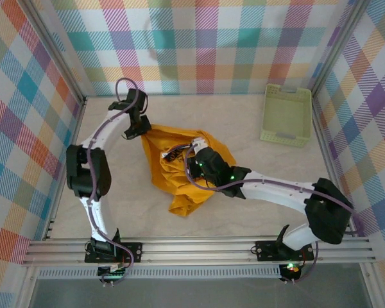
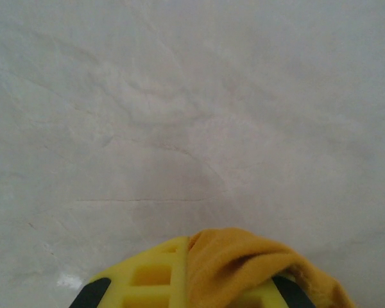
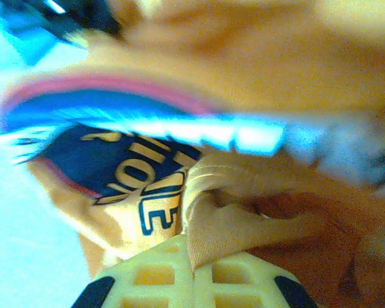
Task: Fold the inside-out t-shirt
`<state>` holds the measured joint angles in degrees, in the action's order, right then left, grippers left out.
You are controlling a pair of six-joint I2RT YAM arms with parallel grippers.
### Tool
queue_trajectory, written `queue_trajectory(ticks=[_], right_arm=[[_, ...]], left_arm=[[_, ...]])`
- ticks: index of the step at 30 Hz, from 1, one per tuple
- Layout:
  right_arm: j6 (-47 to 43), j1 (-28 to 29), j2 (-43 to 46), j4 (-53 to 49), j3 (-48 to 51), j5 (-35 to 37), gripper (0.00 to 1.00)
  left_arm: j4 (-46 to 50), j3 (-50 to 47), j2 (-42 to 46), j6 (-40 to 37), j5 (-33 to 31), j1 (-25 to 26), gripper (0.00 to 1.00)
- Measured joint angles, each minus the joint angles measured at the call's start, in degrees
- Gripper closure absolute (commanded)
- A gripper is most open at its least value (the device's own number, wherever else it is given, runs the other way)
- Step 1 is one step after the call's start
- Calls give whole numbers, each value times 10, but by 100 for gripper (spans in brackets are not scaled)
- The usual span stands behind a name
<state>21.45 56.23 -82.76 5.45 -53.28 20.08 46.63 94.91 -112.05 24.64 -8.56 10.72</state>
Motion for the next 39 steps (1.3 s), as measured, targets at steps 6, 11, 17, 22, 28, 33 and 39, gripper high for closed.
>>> queue_trajectory(ticks=[6,11,17,22,28,33,39], right_arm=[[-15,0,72,41,13,-88,100],[-32,-4,148,45,52,-108,100],[-40,-57,263,34,92,-123,100],[-38,-87,285,29,135,-139,100],[-31,-90,285,6,164,-155,100],[-26,-90,285,7,164,-161,100],[-26,-90,285,-3,162,-161,100]], left_arm=[[32,7,-114,0,-11,0,100],[43,16,-129,0,-47,0,98],[23,-83,-67,8,-70,-7,74],[16,-187,52,13,-63,-5,47],[-38,-260,306,3,-19,111,34],[-135,-320,420,-19,80,251,35],[-201,-398,400,-42,177,291,33]])
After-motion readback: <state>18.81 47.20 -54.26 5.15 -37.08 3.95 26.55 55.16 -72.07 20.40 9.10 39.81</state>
